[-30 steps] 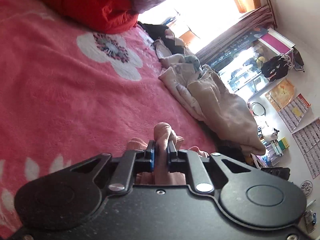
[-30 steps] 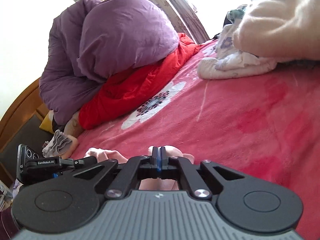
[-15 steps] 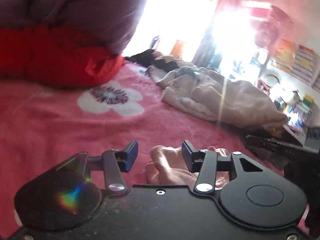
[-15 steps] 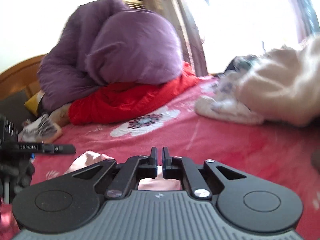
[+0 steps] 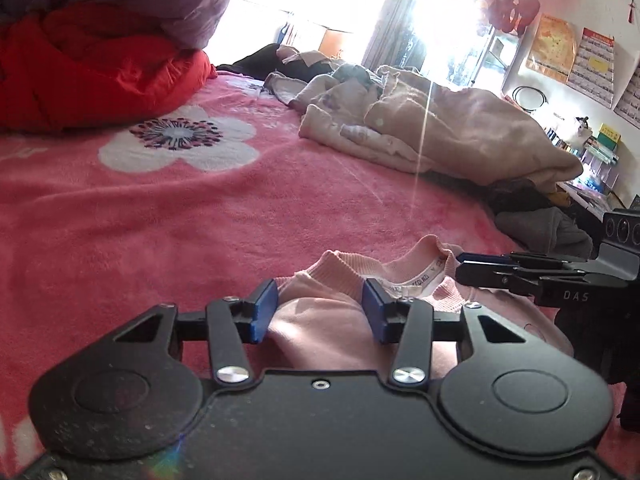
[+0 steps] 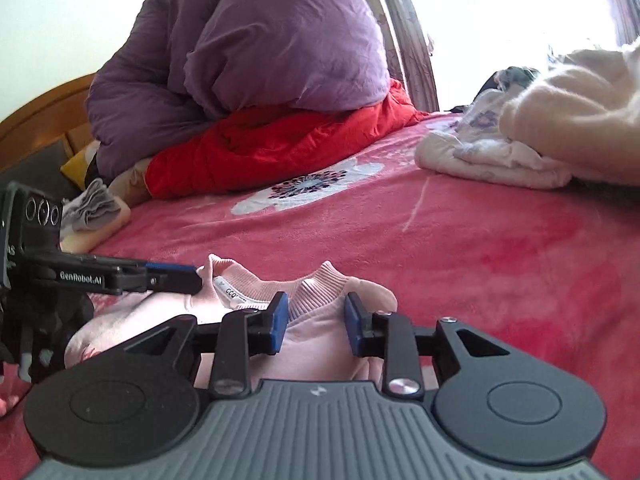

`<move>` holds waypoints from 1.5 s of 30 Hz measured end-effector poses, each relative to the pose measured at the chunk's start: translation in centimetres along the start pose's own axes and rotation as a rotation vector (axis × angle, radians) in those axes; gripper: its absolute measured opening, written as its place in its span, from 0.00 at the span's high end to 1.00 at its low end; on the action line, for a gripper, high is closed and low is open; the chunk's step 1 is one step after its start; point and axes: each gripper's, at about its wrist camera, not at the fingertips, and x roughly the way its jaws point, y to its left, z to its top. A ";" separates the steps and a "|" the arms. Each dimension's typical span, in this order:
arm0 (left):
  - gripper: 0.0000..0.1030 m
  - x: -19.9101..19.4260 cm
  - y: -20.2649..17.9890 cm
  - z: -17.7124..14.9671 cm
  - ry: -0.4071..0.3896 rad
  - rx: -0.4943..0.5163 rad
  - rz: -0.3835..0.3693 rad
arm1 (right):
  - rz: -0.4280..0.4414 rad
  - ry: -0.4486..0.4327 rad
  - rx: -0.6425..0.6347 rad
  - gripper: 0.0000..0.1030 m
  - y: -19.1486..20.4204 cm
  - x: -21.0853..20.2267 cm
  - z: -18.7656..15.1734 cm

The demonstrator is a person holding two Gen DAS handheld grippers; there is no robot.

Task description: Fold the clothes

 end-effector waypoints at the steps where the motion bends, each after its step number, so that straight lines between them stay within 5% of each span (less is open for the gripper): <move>1: 0.56 0.1 -0.2 -0.1 0.006 0.005 0.004 | -0.006 0.004 -0.002 0.69 0.1 0.2 -0.2; 7: 0.56 -0.5 -0.2 0.0 -0.006 -0.008 0.007 | 0.042 0.036 0.124 0.69 -1.8 0.8 0.0; 14: 0.53 -6.9 -4.4 0.8 -0.147 0.083 0.005 | -0.081 -0.102 -0.044 0.66 3.0 -5.6 0.8; 19: 0.50 -8.2 -8.4 -2.0 -0.042 0.270 -0.005 | -0.075 -0.113 -0.276 0.64 7.7 -8.0 -1.4; 24: 0.49 -5.9 -8.0 -3.8 0.060 0.273 0.040 | -0.095 0.033 -0.227 0.63 7.3 -5.5 -3.3; 29: 0.47 -3.3 -6.4 -4.6 0.091 0.177 0.069 | -0.098 0.104 -0.127 0.62 5.7 -4.2 -4.6; 34: 0.47 -6.7 -6.6 -3.7 0.022 0.128 0.081 | -0.107 0.046 -0.098 0.59 6.5 -6.6 -4.0; 40: 0.38 -9.9 -3.4 -3.5 -0.079 -0.299 0.074 | -0.121 -0.011 0.217 0.43 3.5 -8.3 -3.7; 45: 0.37 -8.2 -2.3 -3.9 -0.065 -0.448 0.064 | -0.080 0.001 0.423 0.39 0.9 -6.4 -3.8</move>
